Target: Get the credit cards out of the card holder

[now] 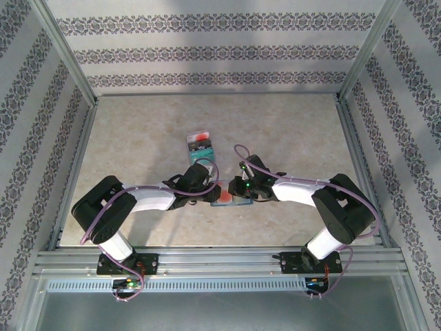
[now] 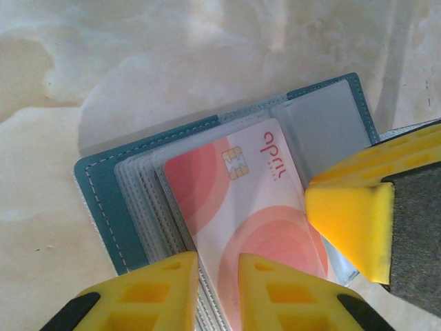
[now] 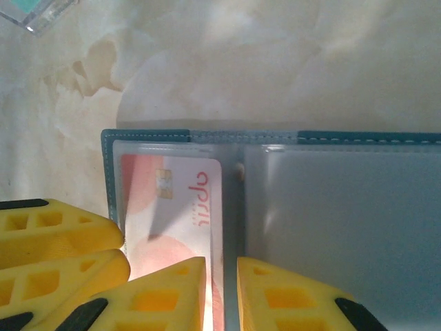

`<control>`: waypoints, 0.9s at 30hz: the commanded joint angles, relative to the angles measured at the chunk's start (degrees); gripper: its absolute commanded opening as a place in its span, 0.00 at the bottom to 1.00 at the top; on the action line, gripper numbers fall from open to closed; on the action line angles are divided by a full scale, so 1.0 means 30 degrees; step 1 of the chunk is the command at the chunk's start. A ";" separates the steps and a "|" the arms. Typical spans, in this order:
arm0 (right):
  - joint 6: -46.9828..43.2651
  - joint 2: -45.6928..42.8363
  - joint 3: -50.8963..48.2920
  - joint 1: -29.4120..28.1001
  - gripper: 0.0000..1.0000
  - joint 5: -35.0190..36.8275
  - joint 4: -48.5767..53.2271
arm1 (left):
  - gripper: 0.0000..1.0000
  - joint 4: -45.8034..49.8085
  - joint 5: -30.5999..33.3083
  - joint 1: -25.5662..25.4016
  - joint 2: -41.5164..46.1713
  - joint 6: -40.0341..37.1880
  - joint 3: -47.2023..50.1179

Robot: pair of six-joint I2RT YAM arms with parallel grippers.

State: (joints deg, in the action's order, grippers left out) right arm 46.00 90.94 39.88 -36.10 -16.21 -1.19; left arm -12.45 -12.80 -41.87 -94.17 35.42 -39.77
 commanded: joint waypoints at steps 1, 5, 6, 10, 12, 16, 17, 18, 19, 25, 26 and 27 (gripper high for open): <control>0.0297 0.0131 -0.0365 0.0140 0.22 -0.0194 -0.0504 | 0.21 0.0044 -0.0279 0.0273 -0.0454 0.0117 -0.0037; 0.0498 0.0300 -0.0544 0.0202 0.24 -0.0819 -0.1176 | 0.20 0.0274 -0.0361 0.0274 -0.0595 0.0057 -0.0128; 0.0589 0.0411 -0.0603 0.0264 0.24 -0.1119 -0.1508 | 0.20 0.0329 -0.0392 0.0278 -0.0628 0.0029 -0.0160; 0.1242 0.0560 -0.1169 0.0482 0.22 -0.2277 -0.3316 | 0.20 0.0567 -0.0492 0.0273 -0.0762 -0.0057 -0.0233; 0.1670 0.0569 -0.1508 0.0685 0.20 -0.2903 -0.4352 | 0.19 0.0741 -0.0514 0.0289 -0.0807 -0.0109 -0.0271; 0.2202 0.0240 -0.2061 0.0954 0.19 -0.3739 -0.5772 | 0.19 0.1247 -0.0502 0.0294 -0.0895 -0.0314 -0.0418; 0.2270 0.0145 -0.2136 0.1029 0.19 -0.3916 -0.6016 | 0.19 0.1336 -0.0452 0.0293 -0.0895 -0.0322 -0.0425; 0.2428 0.0054 -0.2281 0.1130 0.19 -0.4101 -0.6259 | 0.19 0.1381 -0.0427 0.0294 -0.0895 -0.0322 -0.0414; 0.2567 -0.0010 -0.2402 0.1187 0.19 -0.4295 -0.6619 | 0.18 0.1464 -0.0393 0.0262 -0.0895 -0.0322 -0.0424; 0.3112 -0.0187 -0.2804 0.1500 0.19 -0.5257 -0.8007 | 0.18 0.1526 -0.0393 0.0299 -0.0952 -0.0322 -0.0425; 0.3123 -0.0251 -0.2831 0.1507 0.19 -0.5313 -0.8031 | 0.18 0.1586 -0.0392 0.0277 -0.0976 -0.0322 -0.0436; 0.3141 -0.0310 -0.2875 0.1529 0.19 -0.5363 -0.8119 | 0.18 0.1608 -0.0393 0.0275 -0.0981 -0.0323 -0.0475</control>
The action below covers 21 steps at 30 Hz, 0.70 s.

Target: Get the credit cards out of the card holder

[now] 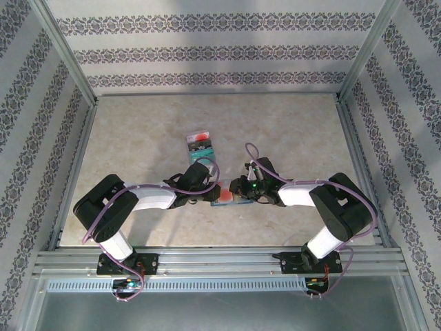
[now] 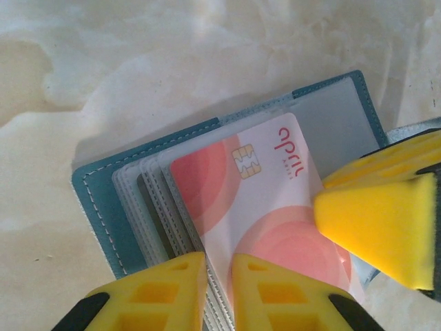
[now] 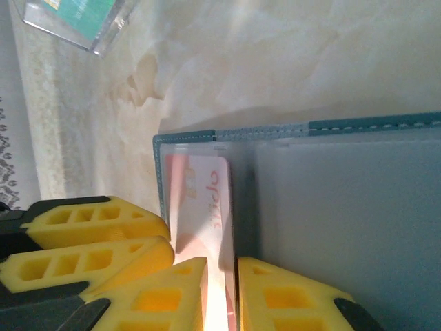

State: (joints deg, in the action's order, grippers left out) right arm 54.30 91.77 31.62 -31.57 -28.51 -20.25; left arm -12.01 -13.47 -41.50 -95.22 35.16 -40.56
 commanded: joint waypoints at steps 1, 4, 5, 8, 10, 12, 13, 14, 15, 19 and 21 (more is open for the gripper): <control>0.0430 -0.0639 -0.0188 0.0021 0.19 -0.1326 -0.1846 | 0.17 0.1508 -0.0167 0.0168 -0.0677 -0.0238 -0.0202; 0.0531 -0.0901 -0.0423 0.0122 0.19 -0.1454 -0.2152 | 0.17 0.1574 -0.0202 0.0167 -0.0805 -0.0235 -0.0307; 0.0536 -0.0991 -0.0501 0.0152 0.19 -0.1453 -0.2156 | 0.17 0.1578 -0.0248 0.0153 -0.0827 -0.0238 -0.0297; 0.0614 -0.1144 -0.0669 0.0212 0.19 -0.1553 -0.2366 | 0.17 0.1696 -0.0208 0.0162 -0.0900 -0.0236 -0.0397; 0.0778 -0.1120 -0.0832 0.0268 0.19 -0.1670 -0.2709 | 0.16 0.1703 -0.0176 0.0169 -0.0897 -0.0235 -0.0412; 0.0983 -0.0976 -0.0950 0.0299 0.18 -0.1846 -0.3292 | 0.16 0.1716 -0.0215 0.0166 -0.0897 -0.0235 -0.0425; 0.1116 -0.0821 -0.0959 0.0300 0.18 -0.1960 -0.3595 | 0.16 0.1695 -0.0215 0.0153 -0.0897 -0.0235 -0.0411; 0.1254 -0.0686 -0.0965 0.0327 0.17 -0.2085 -0.3915 | 0.16 0.1724 -0.0240 0.0165 -0.0924 -0.0235 -0.0426; 0.1422 -0.0493 -0.1006 0.0329 0.17 -0.2233 -0.4324 | 0.16 0.1747 -0.0287 0.0153 -0.0926 -0.0263 -0.0438; 0.2176 0.0427 -0.1127 0.0351 0.15 -0.2751 -0.6136 | 0.15 0.1748 -0.0373 0.0150 -0.0926 -0.0236 -0.0425; 0.2568 0.0909 -0.1249 0.0393 0.13 -0.2937 -0.7099 | 0.15 0.1805 -0.0299 0.0148 -0.0846 -0.0235 -0.0394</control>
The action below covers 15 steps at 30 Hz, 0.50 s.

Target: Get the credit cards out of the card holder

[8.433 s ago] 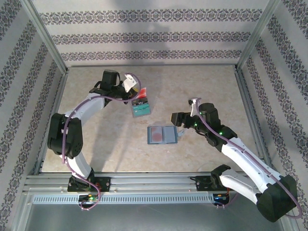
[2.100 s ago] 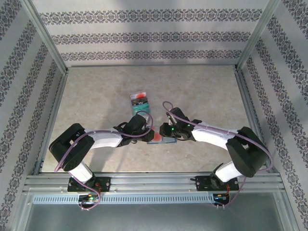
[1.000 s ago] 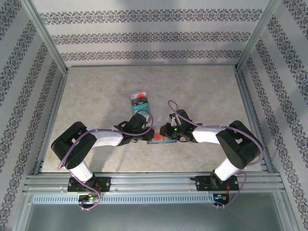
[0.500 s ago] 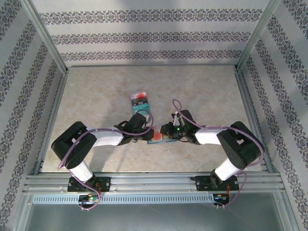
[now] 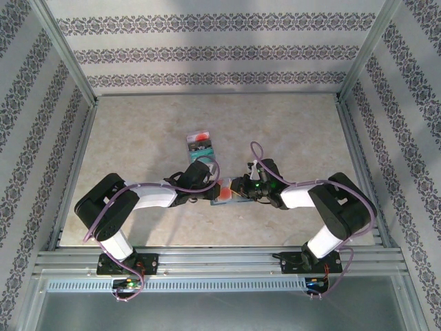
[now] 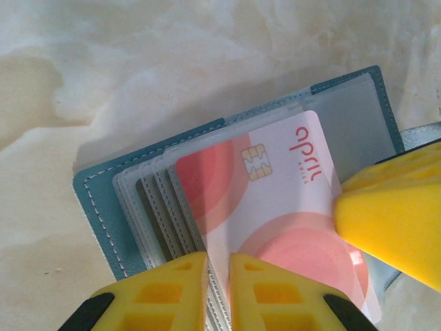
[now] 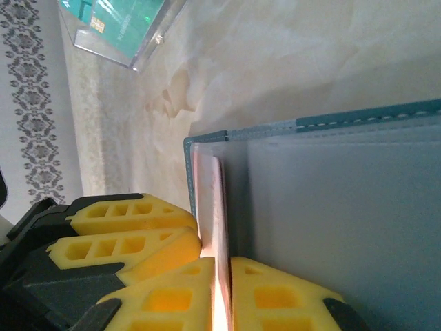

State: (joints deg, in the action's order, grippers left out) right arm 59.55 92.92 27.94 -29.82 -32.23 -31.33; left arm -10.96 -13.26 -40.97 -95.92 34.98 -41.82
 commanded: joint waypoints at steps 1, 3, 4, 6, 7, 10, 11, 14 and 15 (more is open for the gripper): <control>0.0997 0.0710 -0.0153 -0.0124 0.12 -0.1765 -0.3697 | 0.15 0.1482 -0.0331 -0.0028 -0.0577 -0.0147 0.0064; 0.1278 0.0891 -0.0368 0.0028 0.11 -0.1880 -0.4537 | 0.15 0.1558 -0.0212 -0.0025 -0.0490 -0.0118 0.0136; 0.1398 0.0900 -0.0534 0.0140 0.10 -0.1939 -0.4790 | 0.15 0.1623 -0.0144 -0.0017 -0.0462 -0.0089 0.0113; 0.1421 0.0772 -0.0759 0.0315 0.08 -0.1998 -0.4993 | 0.15 0.1716 -0.0038 -0.0023 -0.0459 -0.0088 0.0143; 0.1441 0.0685 -0.0908 0.0410 0.07 -0.2023 -0.4995 | 0.15 0.1747 -0.0035 -0.0024 -0.0487 -0.0061 0.0127; 0.1393 0.0463 -0.1204 0.0735 0.06 -0.2090 -0.4995 | 0.15 0.1782 0.0104 -0.0012 -0.0552 -0.0001 0.0157; 0.1371 0.0390 -0.1294 0.0847 0.07 -0.2089 -0.4995 | 0.15 0.1804 0.0110 -0.0012 -0.0574 0.0025 0.0145; 0.1333 0.0387 -0.1527 0.1133 0.08 -0.2163 -0.5021 | 0.14 0.1833 0.0216 -0.0019 -0.0551 0.0115 0.0176; 0.1382 0.0424 -0.1551 0.1202 0.08 -0.2206 -0.5103 | 0.14 0.1864 0.0289 -0.0022 -0.0521 0.0117 0.0219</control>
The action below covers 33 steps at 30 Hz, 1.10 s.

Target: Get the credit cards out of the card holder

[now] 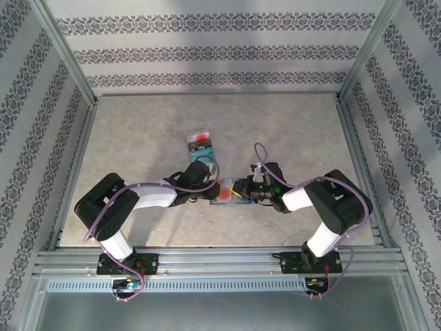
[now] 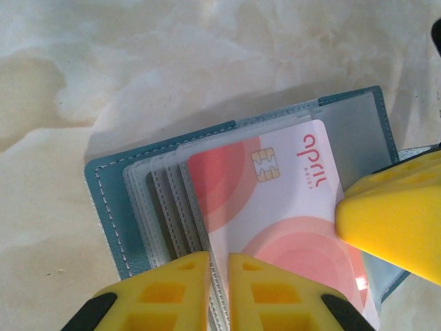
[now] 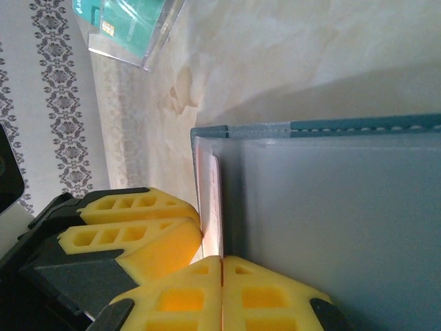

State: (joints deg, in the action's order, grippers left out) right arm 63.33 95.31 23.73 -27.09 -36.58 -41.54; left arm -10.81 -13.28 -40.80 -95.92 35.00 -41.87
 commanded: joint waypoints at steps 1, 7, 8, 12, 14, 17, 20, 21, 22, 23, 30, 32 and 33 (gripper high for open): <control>0.0155 -0.0308 -0.0150 0.0315 0.08 -0.0807 -0.1808 | 0.14 0.1856 0.0367 -0.0069 -0.0517 0.0116 0.0197; 0.0783 0.0038 -0.0141 0.0300 0.11 -0.1215 -0.3083 | 0.14 0.1944 0.0325 -0.0069 -0.0576 0.0048 0.0150; 0.0900 0.0115 -0.0162 0.0300 0.11 -0.1225 -0.3317 | 0.14 0.1962 0.0324 -0.0070 -0.0601 0.0051 0.0152; 0.1170 0.0409 -0.0247 0.0328 0.08 -0.1313 -0.3932 | 0.13 0.1955 0.0354 -0.0055 -0.0548 0.0080 0.0192; 0.1228 0.0565 -0.0262 0.0329 0.06 -0.1313 -0.4150 | 0.13 0.2012 0.0394 -0.0065 -0.0492 0.0051 0.0216; 0.1358 0.0829 -0.0321 0.0359 0.03 -0.1313 -0.4484 | 0.13 0.2050 0.0471 -0.0067 -0.0431 0.0051 0.0285; 0.1447 0.1058 -0.0321 0.0439 0.00 -0.1372 -0.4723 | 0.13 0.2050 0.0544 -0.0060 -0.0415 0.0058 0.0303; 0.1465 0.1100 -0.0350 0.0473 0.00 -0.1372 -0.4784 | 0.13 0.2050 0.0554 -0.0059 -0.0386 0.0051 0.0303; 0.1452 0.1102 -0.0379 0.0530 0.00 -0.1372 -0.4786 | 0.13 0.2050 0.0583 -0.0075 -0.0371 0.0051 0.0354; 0.1452 0.1102 -0.0423 0.0600 0.00 -0.1372 -0.4808 | 0.13 0.2068 0.0605 -0.0065 -0.0343 0.0043 0.0334; 0.1302 0.1013 -0.0760 0.1028 0.00 -0.1196 -0.4757 | 0.13 0.2316 0.0764 -0.0072 -0.0173 -0.0095 0.0304; 0.1221 0.1095 -0.0789 0.1119 0.00 -0.1196 -0.4684 | 0.13 0.2394 0.0791 -0.0060 -0.0134 -0.0152 0.0289; 0.1214 0.1156 -0.0789 0.1156 0.00 -0.1196 -0.4655 | 0.13 0.2423 0.0766 -0.0057 -0.0116 -0.0182 0.0272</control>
State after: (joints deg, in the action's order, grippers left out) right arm 67.37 98.54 21.96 -24.34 -39.57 -52.31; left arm -10.17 -11.92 -40.80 -95.90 34.98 -41.87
